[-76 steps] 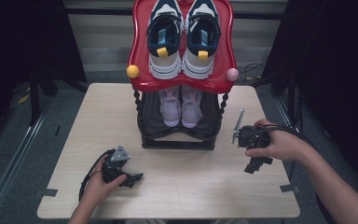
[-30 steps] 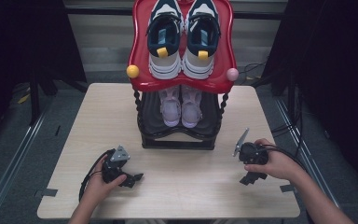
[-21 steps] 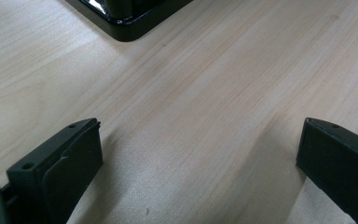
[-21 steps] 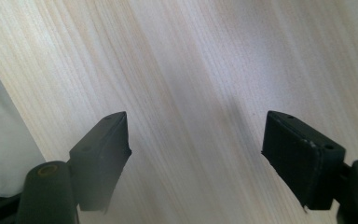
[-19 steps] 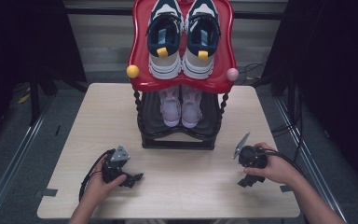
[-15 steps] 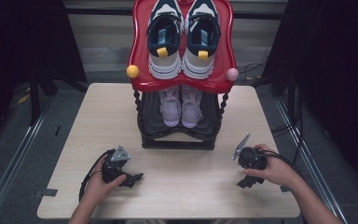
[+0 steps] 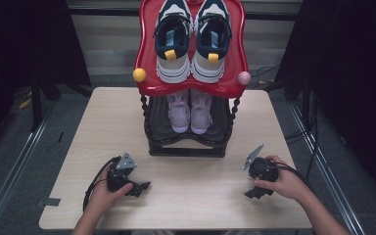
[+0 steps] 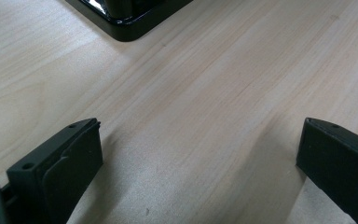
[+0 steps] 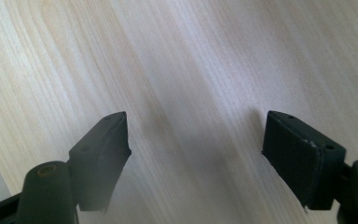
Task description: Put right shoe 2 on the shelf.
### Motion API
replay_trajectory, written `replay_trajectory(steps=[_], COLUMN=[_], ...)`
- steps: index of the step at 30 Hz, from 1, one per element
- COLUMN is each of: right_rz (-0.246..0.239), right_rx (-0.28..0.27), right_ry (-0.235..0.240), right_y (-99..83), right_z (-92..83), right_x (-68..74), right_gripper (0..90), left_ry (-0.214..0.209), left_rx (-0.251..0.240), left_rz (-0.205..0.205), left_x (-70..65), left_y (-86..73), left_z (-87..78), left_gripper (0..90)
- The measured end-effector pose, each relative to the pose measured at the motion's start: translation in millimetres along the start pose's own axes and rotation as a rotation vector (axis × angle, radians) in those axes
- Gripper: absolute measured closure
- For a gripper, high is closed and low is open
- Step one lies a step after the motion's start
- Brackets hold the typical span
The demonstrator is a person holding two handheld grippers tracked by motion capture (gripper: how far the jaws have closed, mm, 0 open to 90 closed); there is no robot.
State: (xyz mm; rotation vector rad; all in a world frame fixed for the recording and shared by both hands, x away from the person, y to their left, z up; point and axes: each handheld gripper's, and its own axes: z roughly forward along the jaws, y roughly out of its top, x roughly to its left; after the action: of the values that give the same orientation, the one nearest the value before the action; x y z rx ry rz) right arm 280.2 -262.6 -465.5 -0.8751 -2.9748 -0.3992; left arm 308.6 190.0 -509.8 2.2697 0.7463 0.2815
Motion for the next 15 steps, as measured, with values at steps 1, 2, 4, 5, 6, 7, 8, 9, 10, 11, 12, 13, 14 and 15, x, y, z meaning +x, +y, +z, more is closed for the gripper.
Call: replay_trajectory(steps=[1, 2, 4, 5, 6, 7, 8, 9, 10, 11, 12, 13, 14, 15], right_rz=[0.002, 0.010, 0.003, 0.009, 0.009, 0.021, 0.023, 0.031, 0.035, 0.022, 0.022, 0.001, 0.009, 0.014], right_rx=[-0.006, -0.009, -0.031, -0.041, -0.046, -0.055, -0.056, -0.061, -0.076, -0.089, -0.101, -0.116, -0.122, -0.133], right_ry=[0.002, -0.001, -0.003, -0.009, -0.008, -0.003, -0.005, -0.012, -0.005, -0.009, -0.015, -0.026, -0.026, -0.032], right_y=[-0.9, -1.2, -2.4, -3.3, -3.7, -4.0, -5.0, -5.4, -5.9, -6.5, -7.3, -8.1, -9.2, -9.9], right_z=[1.5, 2.1, 4.6, 5.7, 6.3, 7.4, 8.7, 9.2, 9.7, 9.9, 10.3, 11.2, 11.7, 12.1], right_x=[-0.2, 0.4, -0.5, -0.1, 0.1, 1.0, 1.3, 2.2, 2.4, 1.2, 1.1, 0.4, 1.1, 1.2], right_gripper=[22.1, 22.1, 22.1, 22.1, 22.1, 22.0, 21.4, 21.0, 21.1, 21.1, 21.1, 20.6, 19.8, 19.3], left_ry=[0.000, 0.000, 0.000, 0.000, 0.000, 0.000, 0.000, 0.000, 0.000, 0.000, 0.000, 0.000, 0.000, 0.000], left_rx=[0.000, 0.000, 0.000, 0.000, 0.000, 0.000, 0.000, 0.000, 0.000, 0.000, 0.000, 0.000, 0.000, 0.000], left_rz=[0.000, 0.000, 0.000, 0.000, 0.000, 0.000, 0.000, 0.000, 0.000, 0.001, 0.000, 0.001, 0.000, 0.000], left_x=[0.0, 0.0, 0.0, 0.0, 0.0, 0.0, 0.0, 0.0, 0.0, 0.0, 0.0, 0.0, 0.0, 0.0], left_y=[0.0, 0.0, 0.0, 0.0, 0.0, 0.0, 0.0, 0.0, 0.0, 0.0, 0.0, 0.0, 0.0, 0.0], left_z=[0.0, 0.0, 0.0, 0.0, 0.0, 0.0, 0.0, 0.0, 0.0, 0.0, 0.0, 0.0, 0.0, 0.0], left_gripper=[0.0, 0.0, 0.0, 0.0, 0.0, 0.0, 0.0, 0.0, 0.0, 0.0, 0.0, 0.0, 0.0, 0.0])
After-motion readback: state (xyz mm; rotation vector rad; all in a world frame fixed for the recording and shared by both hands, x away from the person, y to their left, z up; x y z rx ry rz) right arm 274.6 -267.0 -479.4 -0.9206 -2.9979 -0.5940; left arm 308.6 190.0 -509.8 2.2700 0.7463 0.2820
